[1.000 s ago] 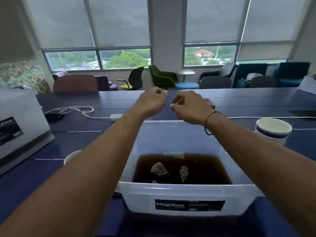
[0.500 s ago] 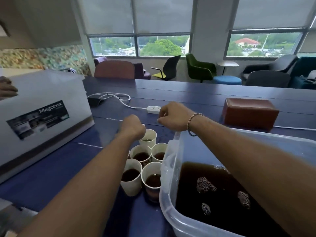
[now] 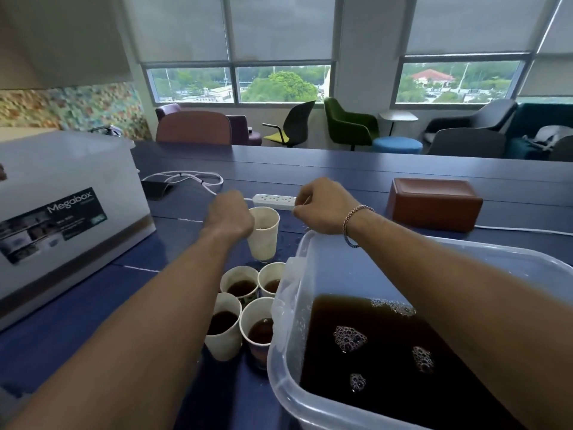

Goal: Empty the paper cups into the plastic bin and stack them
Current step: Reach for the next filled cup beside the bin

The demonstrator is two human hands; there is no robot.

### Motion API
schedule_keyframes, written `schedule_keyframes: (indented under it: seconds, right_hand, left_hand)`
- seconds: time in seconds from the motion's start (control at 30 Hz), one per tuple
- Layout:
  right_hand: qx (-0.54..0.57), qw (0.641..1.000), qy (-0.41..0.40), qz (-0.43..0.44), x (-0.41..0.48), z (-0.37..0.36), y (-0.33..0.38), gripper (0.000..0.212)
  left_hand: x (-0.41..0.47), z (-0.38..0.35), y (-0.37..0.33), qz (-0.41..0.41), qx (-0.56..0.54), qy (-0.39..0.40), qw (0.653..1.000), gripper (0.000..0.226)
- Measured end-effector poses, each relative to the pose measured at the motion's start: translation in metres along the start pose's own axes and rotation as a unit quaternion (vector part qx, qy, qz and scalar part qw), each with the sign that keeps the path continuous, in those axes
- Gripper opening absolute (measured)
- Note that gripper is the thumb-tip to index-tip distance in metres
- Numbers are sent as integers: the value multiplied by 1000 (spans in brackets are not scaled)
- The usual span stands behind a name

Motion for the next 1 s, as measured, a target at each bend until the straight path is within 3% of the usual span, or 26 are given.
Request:
schedule_keyframes:
  seconds: [0.07,0.2,0.4,0.63,0.73,0.87,1.0]
  right_hand:
    - [33,999,-19,-15,-7,13,-4,12]
    - [151,987,-49,-37,-25,38,-5,16]
    - [239,968,-59,-57,-62,71,-2,71]
    - [317,941,-114,-42,-133,101,-21,66]
    - [341,930,-127,-54,-160,108,-37,60]
    - [315,931,-172,-62,-189,123,-55,54]
    - [283,937,-190,-77,-205,128,-72,53]
  left_hand:
    - [-1,28,-17,-22,2,-21,1000,3]
    - [-6,87,-52,-51,-2,-54,997,15]
    - [-37,129,-117,-148,49,-17,988,33]
    - [-95,116,-170,-197,-124,28,972,26]
    - [-118,110,-186,-220,-185,16,958,13]
    - [-150,92,-191,-243,-250,-5,937,40]
    - [-154,60,-175,-227,-223,2,948,41]
Point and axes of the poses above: each hand's wrist, its own x-axis towards the middle knuckle, its own z-axis out of the back of the hand, y = z × x, the point moved 6 cm from there along x, towards the middle knuckle, and after that the axes turned 5 degrees about x, right-handed, at the moved point
